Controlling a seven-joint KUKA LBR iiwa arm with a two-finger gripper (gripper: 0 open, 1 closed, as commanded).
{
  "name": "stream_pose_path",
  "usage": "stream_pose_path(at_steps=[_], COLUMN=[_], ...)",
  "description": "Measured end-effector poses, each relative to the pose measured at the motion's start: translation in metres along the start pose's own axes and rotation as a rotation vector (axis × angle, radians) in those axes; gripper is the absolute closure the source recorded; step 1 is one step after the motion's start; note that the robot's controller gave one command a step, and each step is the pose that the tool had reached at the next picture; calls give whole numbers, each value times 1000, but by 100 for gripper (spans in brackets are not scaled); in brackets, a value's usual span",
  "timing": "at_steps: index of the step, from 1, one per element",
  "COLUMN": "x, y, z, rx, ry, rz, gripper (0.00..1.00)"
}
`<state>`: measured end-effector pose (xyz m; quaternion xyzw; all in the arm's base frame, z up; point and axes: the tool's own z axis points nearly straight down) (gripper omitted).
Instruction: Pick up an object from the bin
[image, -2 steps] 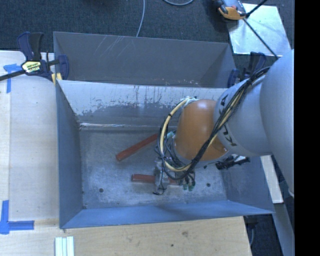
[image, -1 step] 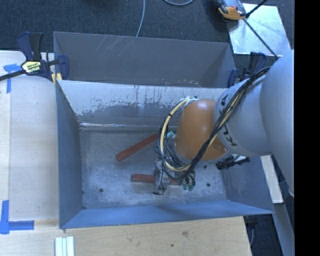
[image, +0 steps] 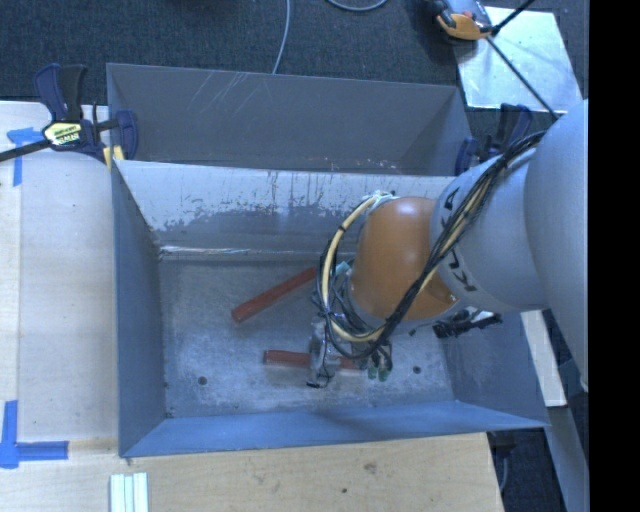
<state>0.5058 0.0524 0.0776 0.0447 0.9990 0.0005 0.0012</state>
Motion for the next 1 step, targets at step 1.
stream_pose_path(at_steps=[1], x=[0], y=[0], z=[-15], rx=[1], ry=[2], rz=[0], gripper=[100])
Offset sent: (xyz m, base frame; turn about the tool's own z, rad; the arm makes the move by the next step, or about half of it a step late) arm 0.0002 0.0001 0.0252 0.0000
